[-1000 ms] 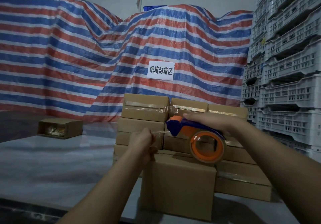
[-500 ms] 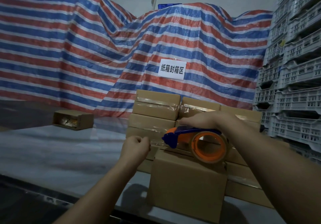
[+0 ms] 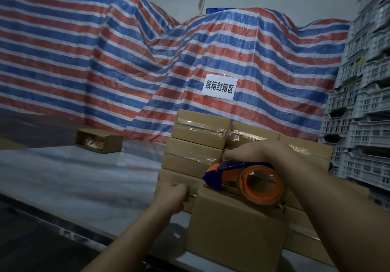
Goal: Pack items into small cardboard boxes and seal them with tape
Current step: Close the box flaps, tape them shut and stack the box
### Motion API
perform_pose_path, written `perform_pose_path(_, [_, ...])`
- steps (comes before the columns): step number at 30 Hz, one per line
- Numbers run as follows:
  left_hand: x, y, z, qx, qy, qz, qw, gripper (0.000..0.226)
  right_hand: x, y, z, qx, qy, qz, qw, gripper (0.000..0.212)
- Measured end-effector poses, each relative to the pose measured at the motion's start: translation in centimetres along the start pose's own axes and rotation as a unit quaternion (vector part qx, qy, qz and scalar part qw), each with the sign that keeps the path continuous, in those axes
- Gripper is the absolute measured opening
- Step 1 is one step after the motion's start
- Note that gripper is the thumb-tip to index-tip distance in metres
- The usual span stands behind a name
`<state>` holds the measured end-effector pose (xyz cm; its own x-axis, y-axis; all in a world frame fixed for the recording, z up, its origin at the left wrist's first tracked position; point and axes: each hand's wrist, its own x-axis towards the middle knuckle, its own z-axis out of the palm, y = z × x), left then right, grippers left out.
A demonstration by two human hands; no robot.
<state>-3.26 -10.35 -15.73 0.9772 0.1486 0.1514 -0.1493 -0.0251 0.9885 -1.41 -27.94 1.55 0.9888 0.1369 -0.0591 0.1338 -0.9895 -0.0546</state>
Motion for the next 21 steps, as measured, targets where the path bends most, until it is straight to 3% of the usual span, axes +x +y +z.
perform_pose_path(8, [-1.4,0.3,1.0,0.073,-0.088,-0.073,0.991,0.018,0.1,0.3,0.0,0.048,-0.025,-0.004,0.999,0.043])
perform_pose_path(14, [-2.1,-0.2,0.6,0.065,-0.122,-0.104,0.985,0.050,0.3,0.4,0.1,0.056,-0.025,-0.008,0.998,0.037])
perform_pose_path(16, [-1.9,-0.4,0.7,0.091,-0.095,-0.078,0.988,0.041,0.3,0.4,0.1,0.053,-0.026,-0.015,0.998,0.037])
perform_pose_path(19, [-1.7,0.2,0.9,0.067,-0.041,0.046,0.996,0.025,0.3,0.5,0.1,0.054,-0.026,-0.018,0.998,0.039])
perform_pose_path(21, [-2.1,0.8,0.8,0.021,-0.108,0.108,0.988,0.028,0.3,0.4,0.1,0.052,-0.020,-0.015,0.998,0.039])
